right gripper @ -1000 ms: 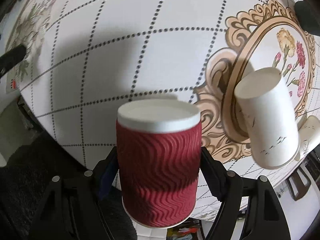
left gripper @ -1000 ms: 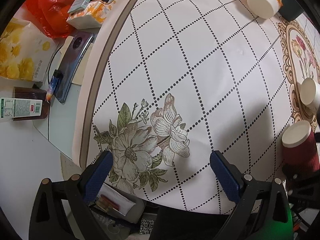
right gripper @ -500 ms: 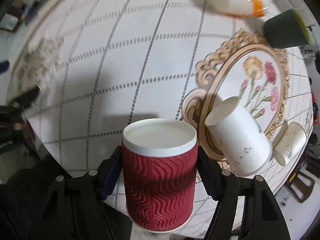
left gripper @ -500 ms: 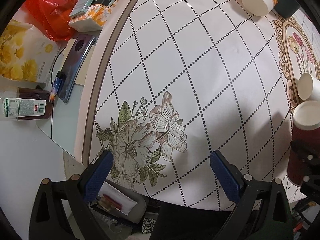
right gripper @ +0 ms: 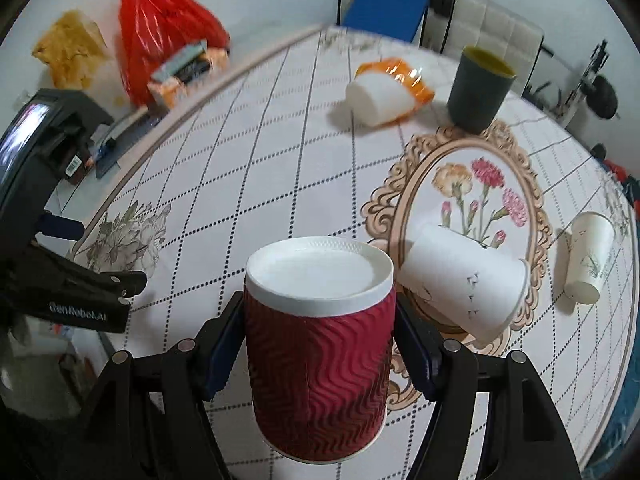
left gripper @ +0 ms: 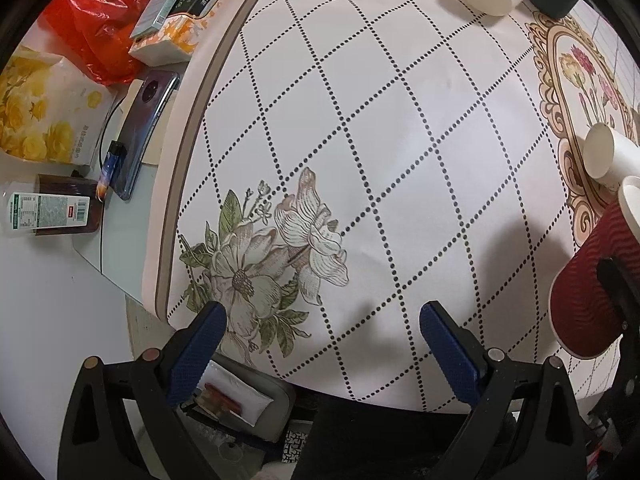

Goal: Flip cup upside down
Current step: 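Lift the red cup with the right tool and rotate it rim-down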

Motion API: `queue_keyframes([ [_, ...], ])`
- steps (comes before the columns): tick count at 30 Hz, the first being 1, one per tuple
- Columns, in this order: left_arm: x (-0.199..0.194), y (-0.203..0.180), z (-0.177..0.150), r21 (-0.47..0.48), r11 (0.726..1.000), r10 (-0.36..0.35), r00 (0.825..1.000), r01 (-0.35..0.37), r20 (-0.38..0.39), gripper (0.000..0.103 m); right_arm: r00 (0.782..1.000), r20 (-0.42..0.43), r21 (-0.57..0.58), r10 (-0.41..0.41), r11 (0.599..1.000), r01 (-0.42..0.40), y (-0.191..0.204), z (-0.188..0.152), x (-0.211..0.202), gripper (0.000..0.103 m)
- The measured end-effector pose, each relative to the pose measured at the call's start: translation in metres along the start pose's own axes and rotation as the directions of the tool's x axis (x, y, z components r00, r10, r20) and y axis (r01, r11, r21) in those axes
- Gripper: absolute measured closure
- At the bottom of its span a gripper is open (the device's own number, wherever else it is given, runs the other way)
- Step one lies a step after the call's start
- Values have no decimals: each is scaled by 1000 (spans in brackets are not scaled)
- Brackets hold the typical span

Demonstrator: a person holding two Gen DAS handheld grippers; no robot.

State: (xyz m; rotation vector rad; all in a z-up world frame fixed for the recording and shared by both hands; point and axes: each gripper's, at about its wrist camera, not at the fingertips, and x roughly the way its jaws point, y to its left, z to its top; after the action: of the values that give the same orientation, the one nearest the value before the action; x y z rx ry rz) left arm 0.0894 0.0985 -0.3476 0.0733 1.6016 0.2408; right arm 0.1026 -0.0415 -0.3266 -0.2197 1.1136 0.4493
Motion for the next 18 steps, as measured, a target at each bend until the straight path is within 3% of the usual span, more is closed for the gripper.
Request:
queue_keyframes([
  [5,0,-6,-6,7,1000,8,1000,-8,0,4,997,73,-6,3,1000,-2,-5,-20,-8,30],
  [18,-5,-13,-27,-4,1000,1,1000,-1,20,4,999,42,-85,-2,996,6,3,-56,-23,30],
])
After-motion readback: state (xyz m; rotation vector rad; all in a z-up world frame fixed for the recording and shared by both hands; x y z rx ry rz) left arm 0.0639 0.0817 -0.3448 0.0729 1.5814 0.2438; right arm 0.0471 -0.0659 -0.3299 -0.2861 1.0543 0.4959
